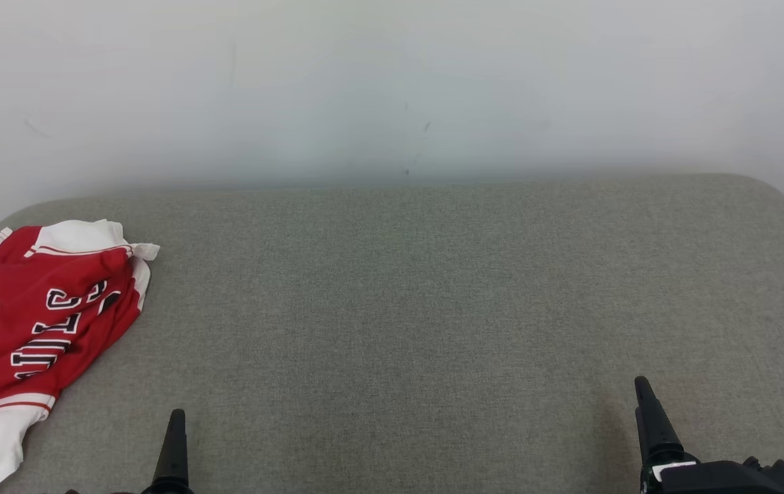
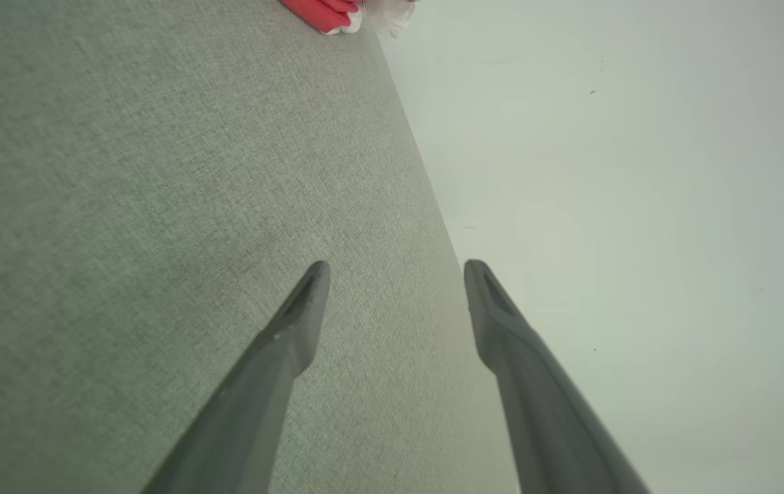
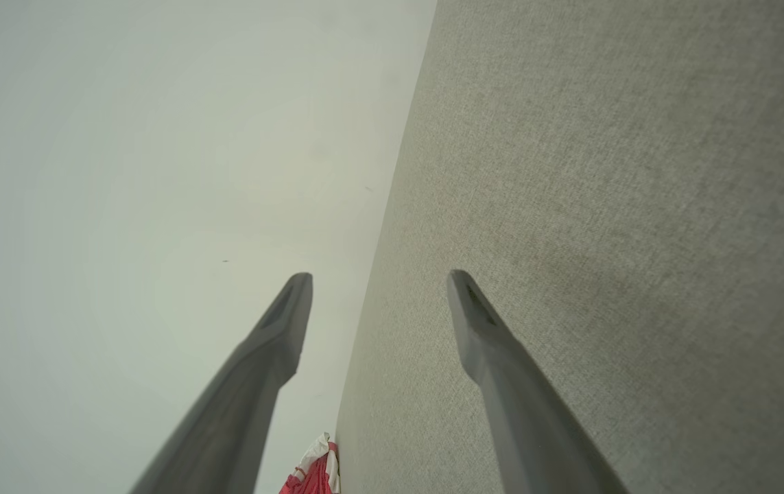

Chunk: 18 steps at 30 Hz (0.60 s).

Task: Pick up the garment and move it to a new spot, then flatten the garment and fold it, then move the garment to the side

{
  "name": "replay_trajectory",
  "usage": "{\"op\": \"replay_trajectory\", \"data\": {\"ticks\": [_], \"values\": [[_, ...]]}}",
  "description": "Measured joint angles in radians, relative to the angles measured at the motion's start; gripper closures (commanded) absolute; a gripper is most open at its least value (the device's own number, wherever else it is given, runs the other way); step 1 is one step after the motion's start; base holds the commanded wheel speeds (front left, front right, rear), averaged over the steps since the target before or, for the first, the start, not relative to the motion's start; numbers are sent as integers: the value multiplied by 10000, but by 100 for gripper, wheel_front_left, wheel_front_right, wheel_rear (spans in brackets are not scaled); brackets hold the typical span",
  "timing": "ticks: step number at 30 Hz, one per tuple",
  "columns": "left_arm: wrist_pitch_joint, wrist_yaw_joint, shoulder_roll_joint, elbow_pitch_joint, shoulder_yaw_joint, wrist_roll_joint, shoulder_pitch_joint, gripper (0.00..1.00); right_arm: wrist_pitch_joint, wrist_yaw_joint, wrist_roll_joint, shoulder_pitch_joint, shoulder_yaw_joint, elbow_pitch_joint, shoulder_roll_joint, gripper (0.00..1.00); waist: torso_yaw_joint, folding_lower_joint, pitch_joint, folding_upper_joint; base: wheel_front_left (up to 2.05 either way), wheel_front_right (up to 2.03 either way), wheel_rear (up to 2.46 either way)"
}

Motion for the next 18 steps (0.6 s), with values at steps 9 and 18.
{"op": "replay_trajectory", "data": {"ticks": [9, 18], "values": [[-349, 299, 4, -54, -303, 1814, 50, 0, -339, 0, -1693, 87, 84, -35, 0, 0, 65, 1, -94, 0, 0, 0, 0], [-648, 587, 13, -173, -522, 3783, 55, 0, -621, 0, -3818, 214, 163, -44, 0, 0, 104, 1, -155, 0, 0, 0, 0]]}}
